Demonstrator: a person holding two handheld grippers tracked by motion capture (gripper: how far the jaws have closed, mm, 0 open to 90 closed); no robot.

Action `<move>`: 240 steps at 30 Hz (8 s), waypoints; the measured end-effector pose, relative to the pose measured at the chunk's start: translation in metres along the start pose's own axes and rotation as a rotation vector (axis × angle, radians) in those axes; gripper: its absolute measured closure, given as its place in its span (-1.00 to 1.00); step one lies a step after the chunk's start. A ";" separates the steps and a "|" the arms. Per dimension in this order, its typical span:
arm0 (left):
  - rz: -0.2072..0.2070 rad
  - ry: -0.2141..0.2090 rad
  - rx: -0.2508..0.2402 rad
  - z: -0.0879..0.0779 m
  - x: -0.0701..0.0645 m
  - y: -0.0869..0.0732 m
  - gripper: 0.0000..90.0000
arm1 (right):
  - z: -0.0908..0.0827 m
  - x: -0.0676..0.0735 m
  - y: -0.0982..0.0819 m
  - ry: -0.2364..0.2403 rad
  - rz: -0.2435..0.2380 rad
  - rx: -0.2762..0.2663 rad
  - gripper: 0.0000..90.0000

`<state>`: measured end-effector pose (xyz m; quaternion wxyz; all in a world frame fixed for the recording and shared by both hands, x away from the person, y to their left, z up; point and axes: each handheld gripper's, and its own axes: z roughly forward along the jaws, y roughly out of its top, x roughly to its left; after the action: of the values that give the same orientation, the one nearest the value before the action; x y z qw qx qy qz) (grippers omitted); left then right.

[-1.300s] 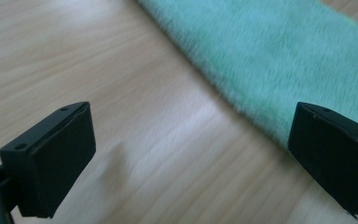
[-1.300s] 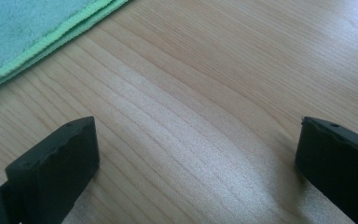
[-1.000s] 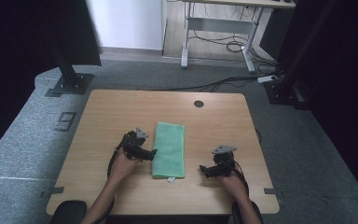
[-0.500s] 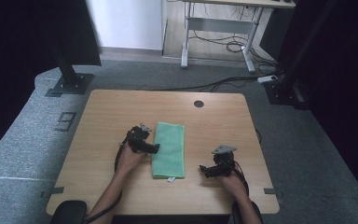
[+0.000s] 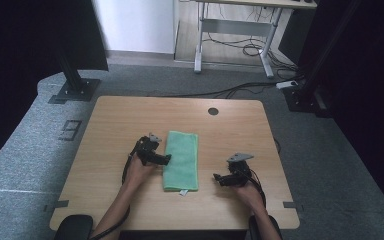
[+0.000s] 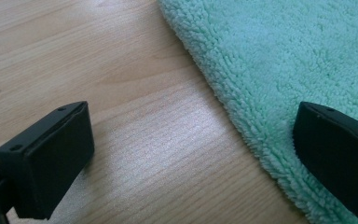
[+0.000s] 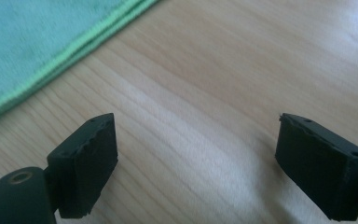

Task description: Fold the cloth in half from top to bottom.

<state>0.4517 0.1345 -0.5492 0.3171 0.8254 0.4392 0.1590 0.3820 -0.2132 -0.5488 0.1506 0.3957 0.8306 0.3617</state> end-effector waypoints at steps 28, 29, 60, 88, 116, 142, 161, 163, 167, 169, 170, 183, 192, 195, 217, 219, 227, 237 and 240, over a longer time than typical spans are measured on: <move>0.001 -0.001 -0.002 0.000 0.000 0.000 -1.00 | 0.058 -0.003 0.085 0.054 -0.008 -0.035 -0.40; 0.001 -0.001 -0.002 0.000 0.000 0.000 -1.00 | 0.060 -0.004 0.088 0.052 -0.009 -0.032 -0.37; 0.000 -0.001 -0.001 0.000 0.000 0.000 -1.00 | 0.104 -0.019 0.130 0.036 -0.005 -0.011 0.26; -0.004 0.003 -0.004 0.000 -0.001 -0.001 -1.00 | 0.123 -0.024 0.134 0.065 0.037 0.058 0.82; -0.004 0.005 -0.002 -0.001 -0.001 -0.001 -1.00 | 0.086 -0.007 0.149 0.086 -0.040 -0.013 0.87; -0.007 0.008 -0.001 -0.001 -0.001 -0.001 -1.00 | 0.010 0.029 0.132 0.201 -0.109 -0.131 0.87; -0.013 -0.060 0.016 -0.010 0.004 0.001 -1.00 | 0.012 0.048 0.092 0.251 -0.103 -0.076 0.87; -0.015 -0.067 0.011 -0.015 0.003 -0.001 -1.00 | 0.013 0.047 0.091 0.249 -0.097 -0.075 0.87; -0.002 -0.044 0.024 -0.015 -0.001 -0.006 -0.98 | 0.013 0.047 0.090 0.248 -0.098 -0.075 0.87; 0.005 -0.016 0.023 -0.011 -0.002 -0.009 -1.00 | 0.013 0.047 0.089 0.246 -0.098 -0.074 0.87; 0.003 -0.014 0.019 -0.011 -0.003 -0.009 -1.00 | 0.012 0.047 0.089 0.248 -0.096 -0.075 0.87; -0.001 -0.001 0.004 -0.011 -0.004 -0.012 -1.00 | -0.002 0.054 0.078 0.271 -0.108 -0.078 0.87; 0.000 0.002 -0.004 -0.011 -0.004 -0.013 -1.00 | 0.000 0.068 0.054 0.302 -0.115 -0.043 0.86; 0.001 0.004 -0.004 -0.012 -0.004 -0.013 -1.00 | 0.004 0.071 0.048 0.310 -0.116 -0.027 0.85; 0.072 -0.002 0.054 -0.029 -0.011 -0.018 -0.85 | 0.015 0.078 0.036 0.295 -0.130 0.036 0.85; 0.065 0.000 0.048 -0.028 -0.011 -0.019 -0.85 | 0.014 0.078 0.036 0.294 -0.137 0.032 0.85; 0.037 -0.014 0.041 -0.027 -0.008 -0.021 -0.85 | 0.005 0.078 0.032 0.292 -0.139 0.029 0.85; 0.067 -0.031 0.074 -0.036 -0.010 -0.021 -0.80 | 0.008 0.074 0.025 0.293 -0.123 0.050 0.66; 0.075 -0.053 0.084 -0.043 -0.011 -0.020 -0.80 | 0.009 0.072 0.023 0.293 -0.116 0.051 0.59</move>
<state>0.4093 0.1504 -0.5301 0.2875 0.8579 0.4056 0.1300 0.3530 -0.1436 -0.5352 0.0382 0.2937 0.8740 0.3852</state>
